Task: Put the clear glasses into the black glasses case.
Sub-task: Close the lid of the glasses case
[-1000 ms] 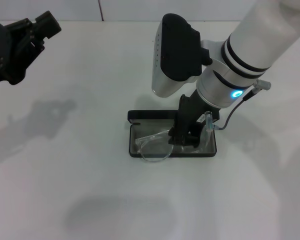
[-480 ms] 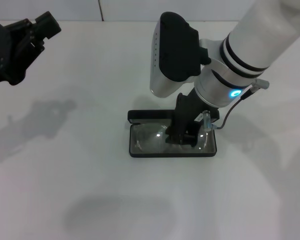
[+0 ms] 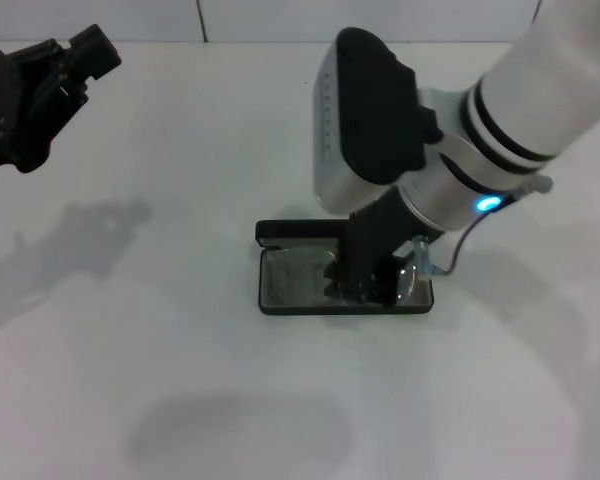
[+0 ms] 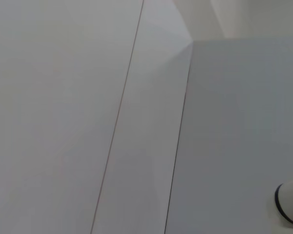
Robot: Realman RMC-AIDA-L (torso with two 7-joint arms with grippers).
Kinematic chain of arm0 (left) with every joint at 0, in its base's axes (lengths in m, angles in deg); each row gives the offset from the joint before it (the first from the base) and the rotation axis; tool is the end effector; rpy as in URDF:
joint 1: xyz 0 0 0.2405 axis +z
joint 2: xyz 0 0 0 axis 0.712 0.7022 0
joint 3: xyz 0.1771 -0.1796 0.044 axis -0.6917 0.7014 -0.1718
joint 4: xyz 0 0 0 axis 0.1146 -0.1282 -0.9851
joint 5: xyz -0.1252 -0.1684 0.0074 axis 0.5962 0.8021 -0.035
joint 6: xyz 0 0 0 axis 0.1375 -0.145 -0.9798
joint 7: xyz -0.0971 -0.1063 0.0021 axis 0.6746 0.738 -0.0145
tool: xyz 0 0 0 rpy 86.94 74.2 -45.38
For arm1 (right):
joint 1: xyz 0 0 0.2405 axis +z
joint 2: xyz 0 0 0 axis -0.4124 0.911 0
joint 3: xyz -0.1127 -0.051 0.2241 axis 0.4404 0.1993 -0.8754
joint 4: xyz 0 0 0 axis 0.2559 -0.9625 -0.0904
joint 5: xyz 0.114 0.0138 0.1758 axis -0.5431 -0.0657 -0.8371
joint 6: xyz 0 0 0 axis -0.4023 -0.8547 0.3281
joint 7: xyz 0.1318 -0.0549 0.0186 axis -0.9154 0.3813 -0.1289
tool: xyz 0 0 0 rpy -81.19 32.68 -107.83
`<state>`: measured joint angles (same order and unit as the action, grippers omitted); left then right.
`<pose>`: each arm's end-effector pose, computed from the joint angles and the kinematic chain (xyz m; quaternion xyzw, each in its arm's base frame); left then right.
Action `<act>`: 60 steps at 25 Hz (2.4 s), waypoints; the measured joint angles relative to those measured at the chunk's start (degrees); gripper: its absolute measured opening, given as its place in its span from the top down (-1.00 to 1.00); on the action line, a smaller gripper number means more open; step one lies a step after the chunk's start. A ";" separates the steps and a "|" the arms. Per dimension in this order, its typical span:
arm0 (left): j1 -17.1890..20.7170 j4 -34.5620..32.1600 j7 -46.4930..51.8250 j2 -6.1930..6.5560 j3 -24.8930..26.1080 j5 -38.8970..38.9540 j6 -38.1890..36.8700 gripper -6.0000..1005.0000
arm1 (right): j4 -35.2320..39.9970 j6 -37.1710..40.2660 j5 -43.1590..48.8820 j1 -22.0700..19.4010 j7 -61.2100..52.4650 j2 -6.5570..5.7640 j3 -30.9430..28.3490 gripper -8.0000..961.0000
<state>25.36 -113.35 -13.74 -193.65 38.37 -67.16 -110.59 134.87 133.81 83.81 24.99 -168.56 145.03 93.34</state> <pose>-0.2534 0.2913 0.0755 -0.8229 -0.1371 -0.5209 0.1808 0.0677 0.3381 -0.0784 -0.9854 -0.0340 -0.1621 0.0388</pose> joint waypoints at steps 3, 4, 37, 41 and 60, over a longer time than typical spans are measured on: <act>0.01 0.00 0.01 0.12 0.01 0.00 -0.16 0.84 | 5.91 0.20 0.35 -4.69 0.29 -0.24 -0.23 0.73; 0.00 0.00 0.04 0.20 0.00 0.00 -0.18 0.84 | 7.99 0.21 0.67 -6.38 0.49 -0.31 -0.42 0.73; -18.13 6.85 0.70 -6.24 -5.22 -20.15 17.32 0.83 | 0.05 16.01 -34.94 -41.18 30.67 -0.71 -71.04 0.72; -19.04 7.39 1.61 -6.29 -10.00 -19.90 23.36 0.83 | -2.75 16.28 -35.07 -41.15 31.59 -0.73 -71.33 0.72; -18.89 9.67 2.74 -6.77 -16.86 -19.83 34.35 0.83 | -9.20 17.15 -35.26 -39.90 34.18 -0.73 -71.50 0.72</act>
<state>6.48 -103.68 -11.00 -200.42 21.51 -86.99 -76.24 125.67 150.96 48.55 -14.91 -134.37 144.30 21.84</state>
